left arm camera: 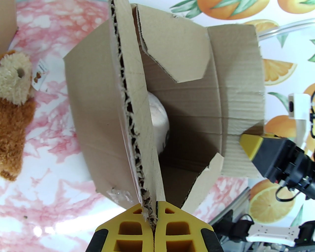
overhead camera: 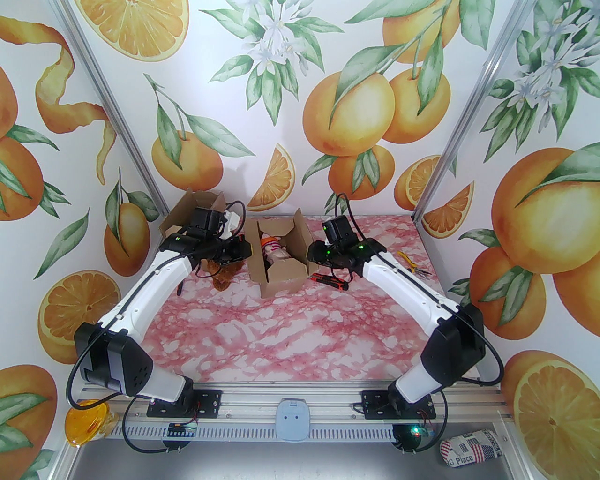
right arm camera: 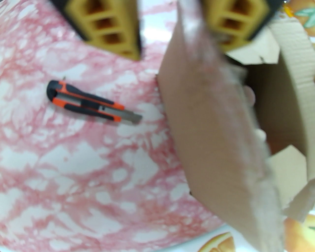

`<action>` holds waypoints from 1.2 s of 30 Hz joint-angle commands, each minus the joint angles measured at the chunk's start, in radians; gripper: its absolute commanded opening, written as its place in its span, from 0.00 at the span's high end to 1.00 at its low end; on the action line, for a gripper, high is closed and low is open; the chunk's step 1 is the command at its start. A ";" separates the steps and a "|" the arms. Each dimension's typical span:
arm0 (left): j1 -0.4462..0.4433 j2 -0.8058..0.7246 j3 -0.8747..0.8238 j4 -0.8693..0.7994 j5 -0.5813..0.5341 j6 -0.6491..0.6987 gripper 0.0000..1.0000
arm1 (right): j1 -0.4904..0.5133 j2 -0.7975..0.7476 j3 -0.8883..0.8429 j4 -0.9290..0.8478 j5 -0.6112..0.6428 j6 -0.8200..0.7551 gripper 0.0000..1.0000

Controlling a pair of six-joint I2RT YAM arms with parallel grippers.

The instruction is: Unpack the express box

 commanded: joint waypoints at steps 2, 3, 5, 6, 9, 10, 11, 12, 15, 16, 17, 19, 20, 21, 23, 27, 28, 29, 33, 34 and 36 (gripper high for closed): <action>-0.045 -0.011 0.049 0.021 -0.109 0.014 1.00 | 0.122 -0.017 0.210 -0.078 0.352 -0.153 0.31; -0.059 -0.013 0.052 0.022 -0.123 0.012 1.00 | 0.151 -0.011 0.250 -0.081 0.390 -0.176 0.30; -0.086 -0.013 0.071 0.011 -0.155 0.014 1.00 | 0.205 0.004 0.322 -0.085 0.461 -0.216 0.28; -0.097 -0.011 0.085 0.003 -0.167 0.014 1.00 | 0.229 0.016 0.356 -0.086 0.490 -0.232 0.27; -0.116 -0.005 0.114 -0.015 -0.186 0.009 1.00 | 0.235 0.044 0.439 -0.118 0.478 -0.222 0.27; -0.119 -0.004 0.120 -0.016 -0.186 0.011 1.00 | 0.235 0.046 0.445 -0.114 0.460 -0.224 0.29; -0.122 -0.003 0.123 -0.015 -0.187 0.012 1.00 | 0.235 0.047 0.447 -0.111 0.448 -0.224 0.30; -0.125 -0.003 0.127 -0.014 -0.187 0.011 1.00 | 0.234 0.048 0.449 -0.107 0.436 -0.224 0.31; -0.158 0.013 0.165 -0.011 -0.190 0.029 1.00 | 0.234 0.143 0.490 -0.143 0.230 -0.144 0.42; -0.166 0.015 0.172 -0.009 -0.188 0.030 1.00 | 0.235 0.156 0.483 -0.146 0.224 -0.131 0.43; -0.172 0.015 0.174 -0.003 -0.184 0.033 1.00 | 0.234 0.164 0.466 -0.137 0.223 -0.122 0.44; -0.181 0.014 0.174 0.007 -0.177 0.033 1.00 | 0.225 0.176 0.431 -0.115 0.212 -0.108 0.45; -0.185 0.016 0.177 0.004 -0.177 0.033 1.00 | 0.222 0.183 0.423 -0.106 0.199 -0.103 0.45; -0.189 0.020 0.183 -0.002 -0.174 0.033 1.00 | 0.219 0.190 0.419 -0.100 0.188 -0.102 0.47; -0.196 0.028 0.191 -0.007 -0.169 0.038 1.00 | 0.218 0.212 0.423 -0.104 0.178 -0.102 0.48; -0.205 0.044 0.193 0.008 -0.136 0.040 1.00 | 0.194 0.261 0.391 -0.111 0.196 -0.077 0.45; -0.204 0.049 0.194 0.011 -0.123 0.041 1.00 | 0.187 0.260 0.367 -0.094 0.214 -0.067 0.42; -0.206 0.057 0.195 0.016 -0.102 0.045 1.00 | 0.182 0.255 0.336 -0.064 0.230 -0.059 0.42; -0.207 0.094 0.209 0.010 -0.050 0.048 1.00 | 0.166 0.290 0.322 -0.031 0.270 -0.065 0.35; -0.207 0.104 0.216 0.006 -0.038 0.050 1.00 | 0.163 0.306 0.330 -0.037 0.296 -0.071 0.34; -0.207 0.122 0.221 0.009 -0.013 0.043 1.00 | 0.150 0.342 0.346 -0.042 0.291 -0.074 0.32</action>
